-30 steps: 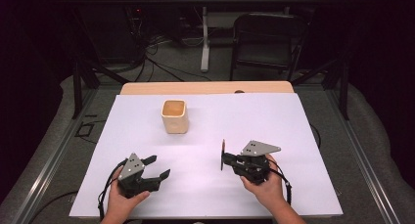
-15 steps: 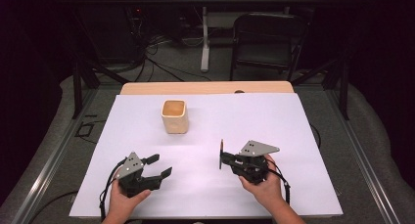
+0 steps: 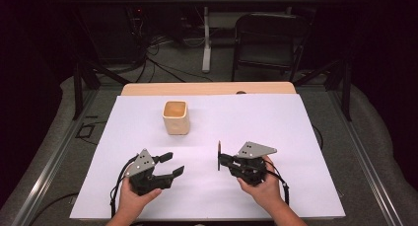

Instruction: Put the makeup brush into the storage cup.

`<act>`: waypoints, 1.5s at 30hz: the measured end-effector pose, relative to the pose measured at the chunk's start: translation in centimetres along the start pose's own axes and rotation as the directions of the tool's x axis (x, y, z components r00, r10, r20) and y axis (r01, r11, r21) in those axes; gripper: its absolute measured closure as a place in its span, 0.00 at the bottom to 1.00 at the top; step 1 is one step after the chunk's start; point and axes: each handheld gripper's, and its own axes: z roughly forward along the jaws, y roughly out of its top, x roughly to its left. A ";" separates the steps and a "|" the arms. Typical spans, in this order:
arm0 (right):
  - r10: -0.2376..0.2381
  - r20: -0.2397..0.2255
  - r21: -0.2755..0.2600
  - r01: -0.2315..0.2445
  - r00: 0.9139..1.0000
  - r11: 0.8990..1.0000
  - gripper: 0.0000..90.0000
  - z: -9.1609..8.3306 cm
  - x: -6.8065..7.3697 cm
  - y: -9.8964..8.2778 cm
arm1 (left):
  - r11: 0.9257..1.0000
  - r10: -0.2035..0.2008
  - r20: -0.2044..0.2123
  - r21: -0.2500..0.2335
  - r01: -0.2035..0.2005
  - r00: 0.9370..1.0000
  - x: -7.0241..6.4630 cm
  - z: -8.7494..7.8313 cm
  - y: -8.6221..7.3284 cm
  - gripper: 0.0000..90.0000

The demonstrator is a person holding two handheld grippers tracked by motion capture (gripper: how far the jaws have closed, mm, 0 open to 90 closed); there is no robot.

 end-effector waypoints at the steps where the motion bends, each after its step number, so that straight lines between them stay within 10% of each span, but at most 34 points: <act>1: -0.002 -0.001 -0.001 0.002 1.000 1.000 0.92 0.0 0.0 0.0 | 1.000 0.000 0.006 -0.001 0.000 1.000 0.0 0.1 0.2 0.40; 45: -0.031 -0.026 -0.018 0.031 0.999 0.999 0.92 1.3 1.2 0.8 | 0.999 -0.026 0.112 -0.027 0.029 0.993 -1.9 3.8 4.1 0.51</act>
